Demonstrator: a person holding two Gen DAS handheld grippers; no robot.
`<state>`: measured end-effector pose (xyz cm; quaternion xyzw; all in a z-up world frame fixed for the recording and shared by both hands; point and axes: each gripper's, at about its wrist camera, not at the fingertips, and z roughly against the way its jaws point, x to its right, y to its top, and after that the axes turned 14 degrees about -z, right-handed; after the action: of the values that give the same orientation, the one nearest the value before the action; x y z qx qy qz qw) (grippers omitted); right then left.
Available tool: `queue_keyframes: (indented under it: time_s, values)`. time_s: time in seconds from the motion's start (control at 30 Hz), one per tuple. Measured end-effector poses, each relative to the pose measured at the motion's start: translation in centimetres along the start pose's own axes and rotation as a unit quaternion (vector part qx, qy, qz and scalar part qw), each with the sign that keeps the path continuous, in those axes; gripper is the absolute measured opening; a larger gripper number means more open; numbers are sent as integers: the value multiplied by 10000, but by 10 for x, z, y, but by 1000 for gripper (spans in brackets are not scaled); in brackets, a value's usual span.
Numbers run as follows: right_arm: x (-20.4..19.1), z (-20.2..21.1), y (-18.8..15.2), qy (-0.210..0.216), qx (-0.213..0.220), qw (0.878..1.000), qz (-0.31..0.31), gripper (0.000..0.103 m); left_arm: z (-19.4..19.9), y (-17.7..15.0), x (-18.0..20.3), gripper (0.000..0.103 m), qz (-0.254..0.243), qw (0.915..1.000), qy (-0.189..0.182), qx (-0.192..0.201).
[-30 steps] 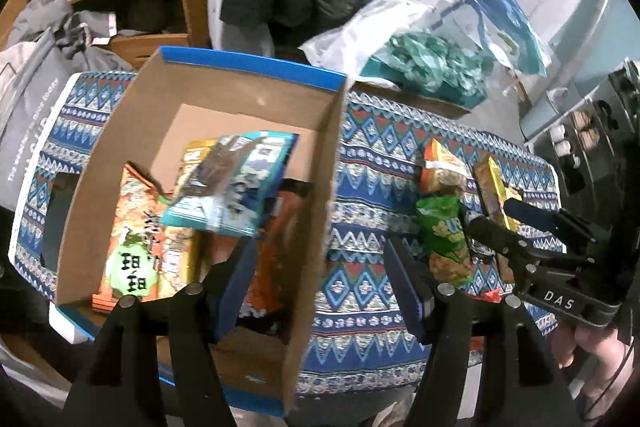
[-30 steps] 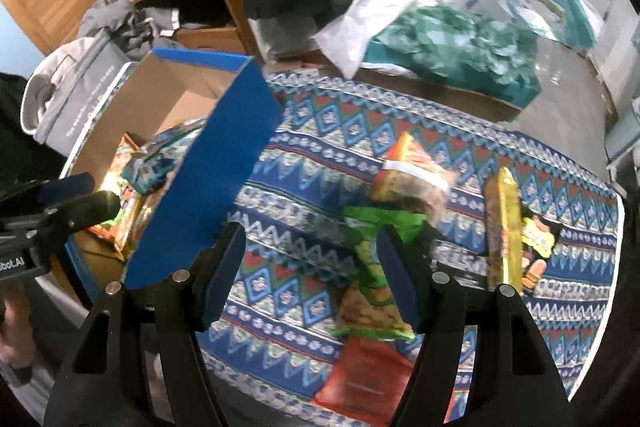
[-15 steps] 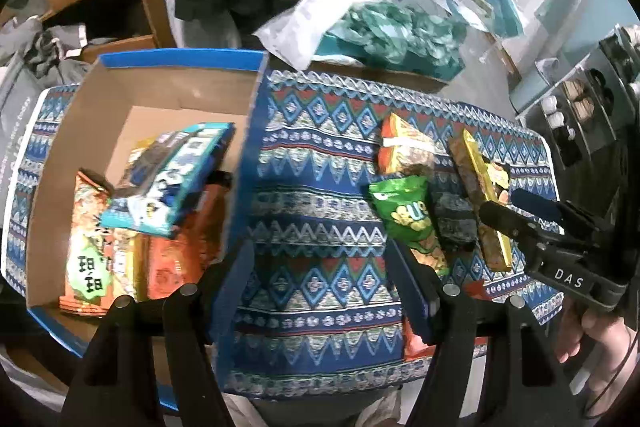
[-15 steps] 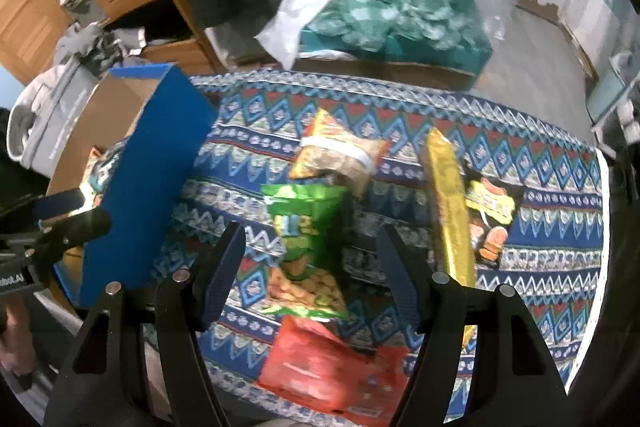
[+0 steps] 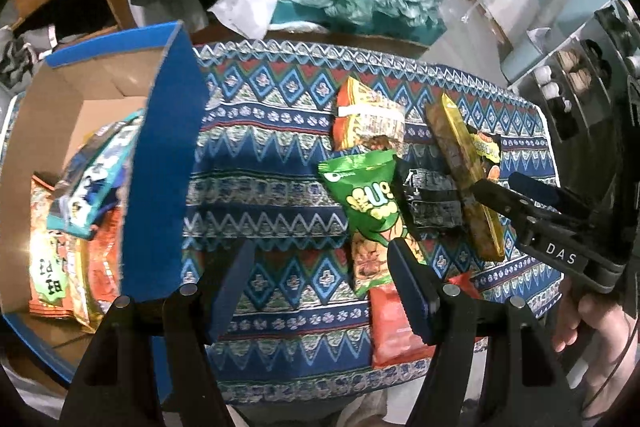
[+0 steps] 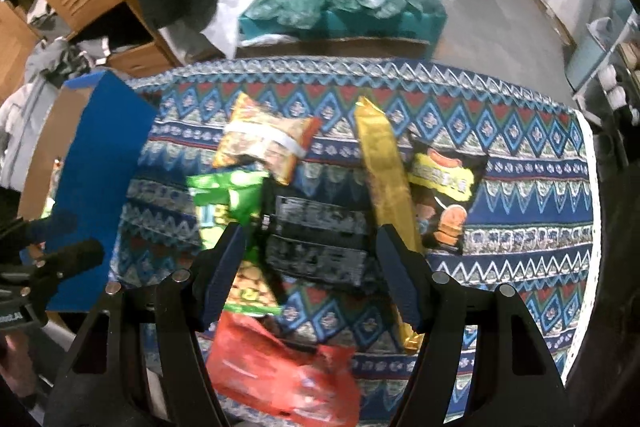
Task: Organize snacks
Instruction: 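Grasp the long gold bar with the right tool while the left tool grasps the green pea bag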
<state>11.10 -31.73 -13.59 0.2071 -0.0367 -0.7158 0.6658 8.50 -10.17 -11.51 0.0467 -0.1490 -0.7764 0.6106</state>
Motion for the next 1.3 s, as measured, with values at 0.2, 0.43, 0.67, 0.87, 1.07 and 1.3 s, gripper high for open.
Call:
queue_keyframes:
  time_s: [0.2, 0.43, 0.67, 0.87, 1.07, 1.3]
  values:
    - [26, -11, 0, -119, -14, 9998, -143, 69, -23, 11, 7, 76, 83, 9999, -13, -135]
    - [50, -26, 1, -186, -233, 9992, -279, 69, -53, 16, 8, 75, 341, 9986, -133, -386]
    - [64, -40, -1, -150, -358, 9989, -255, 69, -71, 21, 13, 76, 491, 9972, -215, -528]
    - [66, -53, -1, -107, -425, 9988, -216, 58, -87, 26, 23, 76, 494, 9964, -240, -642]
    - [63, -68, 2, -255, -423, 9987, -83, 38, -107, 24, 29, 76, 339, 9960, -189, -803]
    - [68, -66, 1, -298, -482, 9984, -67, 28, -117, 20, 29, 44, 9, 9962, -473, -737]
